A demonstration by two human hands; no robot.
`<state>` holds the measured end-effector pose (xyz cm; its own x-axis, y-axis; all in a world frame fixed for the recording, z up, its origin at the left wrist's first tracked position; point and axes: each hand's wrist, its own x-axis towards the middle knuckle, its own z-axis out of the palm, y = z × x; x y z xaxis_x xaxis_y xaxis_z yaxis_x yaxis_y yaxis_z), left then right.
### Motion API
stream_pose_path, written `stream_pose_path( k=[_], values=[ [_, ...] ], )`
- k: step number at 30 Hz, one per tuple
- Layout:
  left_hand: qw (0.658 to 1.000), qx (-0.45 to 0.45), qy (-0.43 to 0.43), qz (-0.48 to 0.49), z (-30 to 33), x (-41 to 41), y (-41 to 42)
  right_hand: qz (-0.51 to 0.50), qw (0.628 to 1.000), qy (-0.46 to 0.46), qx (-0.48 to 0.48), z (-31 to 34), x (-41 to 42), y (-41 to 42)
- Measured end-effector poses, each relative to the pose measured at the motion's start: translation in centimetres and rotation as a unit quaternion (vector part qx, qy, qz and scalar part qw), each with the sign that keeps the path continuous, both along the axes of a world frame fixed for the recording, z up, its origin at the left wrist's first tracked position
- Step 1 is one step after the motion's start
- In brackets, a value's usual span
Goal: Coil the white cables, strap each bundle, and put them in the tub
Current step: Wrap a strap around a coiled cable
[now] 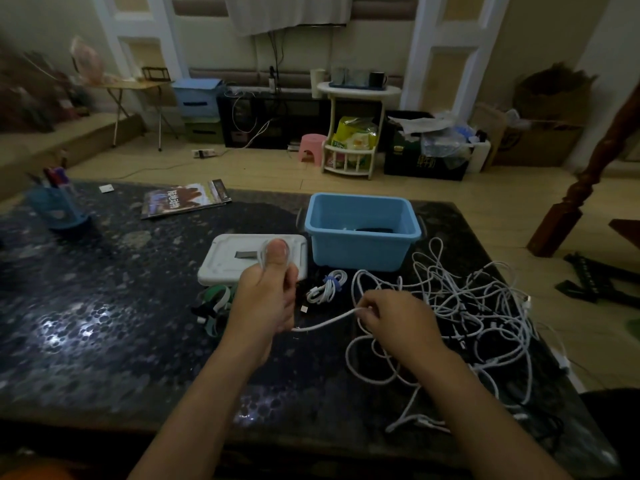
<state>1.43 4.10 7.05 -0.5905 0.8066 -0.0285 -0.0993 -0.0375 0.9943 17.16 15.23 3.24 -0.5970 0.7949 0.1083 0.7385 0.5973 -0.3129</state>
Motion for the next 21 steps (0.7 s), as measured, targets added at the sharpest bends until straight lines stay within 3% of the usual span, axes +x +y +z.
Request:
stream_pose_path(
  k=[4, 6, 11, 15, 21],
  values=[
    [0.980, -0.054, 0.189, 0.023, -1.4, -0.9, 0.2, 0.025, 0.997, 0.064, 0.043, -0.3, -0.3, 0.4],
    [0.967, -0.079, 0.240, 0.022, -1.8, -0.8, 0.3, 0.059, 0.992, 0.095, 0.052, -0.4, -0.8, 0.1],
    [0.966, -0.092, 0.241, -0.001, -2.3, -0.4, 0.4, 0.047, 0.990, 0.117, 0.059, -0.2, -1.0, -0.2],
    [0.984, -0.074, 0.160, 0.003, -1.5, 0.4, 0.2, 0.043, 0.996, 0.079, -0.009, 0.3, -0.8, -0.2],
    [0.977, -0.081, 0.194, 0.048, -1.6, -0.2, 0.5, 0.165, 0.980, 0.045, -0.105, 1.2, -0.5, -0.5]
  ],
)
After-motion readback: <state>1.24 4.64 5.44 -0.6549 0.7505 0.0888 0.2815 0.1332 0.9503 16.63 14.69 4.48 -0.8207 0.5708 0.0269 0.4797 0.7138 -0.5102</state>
